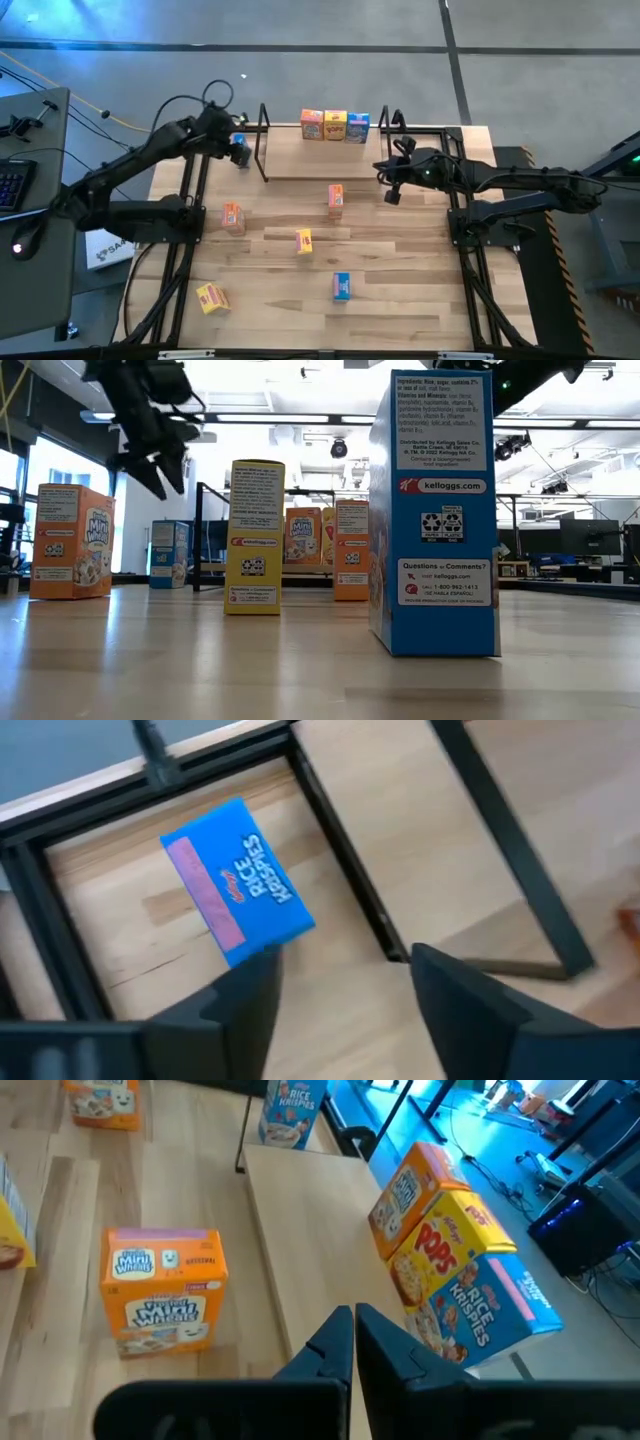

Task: Stack cereal on shelf
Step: Put the top blue cereal box aligned with the other blue cereal box on the shelf

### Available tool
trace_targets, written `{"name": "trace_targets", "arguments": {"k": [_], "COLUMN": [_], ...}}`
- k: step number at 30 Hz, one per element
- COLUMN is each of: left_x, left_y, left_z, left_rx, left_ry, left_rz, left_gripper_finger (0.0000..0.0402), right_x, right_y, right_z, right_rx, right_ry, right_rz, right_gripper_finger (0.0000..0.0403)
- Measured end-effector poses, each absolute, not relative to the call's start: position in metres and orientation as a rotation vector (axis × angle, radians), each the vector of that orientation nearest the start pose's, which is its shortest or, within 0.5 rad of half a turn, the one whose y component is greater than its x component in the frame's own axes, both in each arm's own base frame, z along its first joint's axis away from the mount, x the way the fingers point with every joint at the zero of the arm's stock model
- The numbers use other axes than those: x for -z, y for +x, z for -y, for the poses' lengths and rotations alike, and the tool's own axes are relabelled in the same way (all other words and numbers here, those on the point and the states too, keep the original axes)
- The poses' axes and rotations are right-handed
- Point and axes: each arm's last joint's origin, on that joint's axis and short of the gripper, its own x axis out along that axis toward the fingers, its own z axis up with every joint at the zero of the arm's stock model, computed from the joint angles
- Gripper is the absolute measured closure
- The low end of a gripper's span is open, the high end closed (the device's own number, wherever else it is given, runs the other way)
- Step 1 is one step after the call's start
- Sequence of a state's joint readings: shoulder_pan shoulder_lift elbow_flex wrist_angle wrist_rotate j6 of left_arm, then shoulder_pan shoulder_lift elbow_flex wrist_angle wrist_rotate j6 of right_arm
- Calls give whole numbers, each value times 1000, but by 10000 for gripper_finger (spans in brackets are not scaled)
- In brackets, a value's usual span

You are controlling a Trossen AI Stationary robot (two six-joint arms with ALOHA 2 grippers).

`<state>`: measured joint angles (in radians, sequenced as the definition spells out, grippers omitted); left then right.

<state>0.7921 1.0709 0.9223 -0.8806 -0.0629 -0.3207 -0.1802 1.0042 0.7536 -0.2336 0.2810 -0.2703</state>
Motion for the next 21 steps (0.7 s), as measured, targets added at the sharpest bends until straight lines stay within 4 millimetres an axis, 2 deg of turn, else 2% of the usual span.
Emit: {"name": "trace_targets", "arguments": {"k": [3,7,12,21], "left_x": [-269,-260,-253,-243], "left_y": [140,141,141,145], "left_z": [-146,-153,-162,-176], "left_rx": [-973,-1027,-1098,-1113], "left_ry": [-659,-664,-651,-661], "left_rz": [-903,-960,-999,-1006], "left_gripper_finger": [152,132,128,128], "right_x": [-279,-279,-280,-280], "right_y": [210,210,210,211], "right_z": [46,47,47,46], "right_rx": [379,377,377,376], "right_ry": [-299,-311,-310,-306], "right_rz": [-550,-551,-545,-544], "right_gripper_finger": [403,403,403,403]}}
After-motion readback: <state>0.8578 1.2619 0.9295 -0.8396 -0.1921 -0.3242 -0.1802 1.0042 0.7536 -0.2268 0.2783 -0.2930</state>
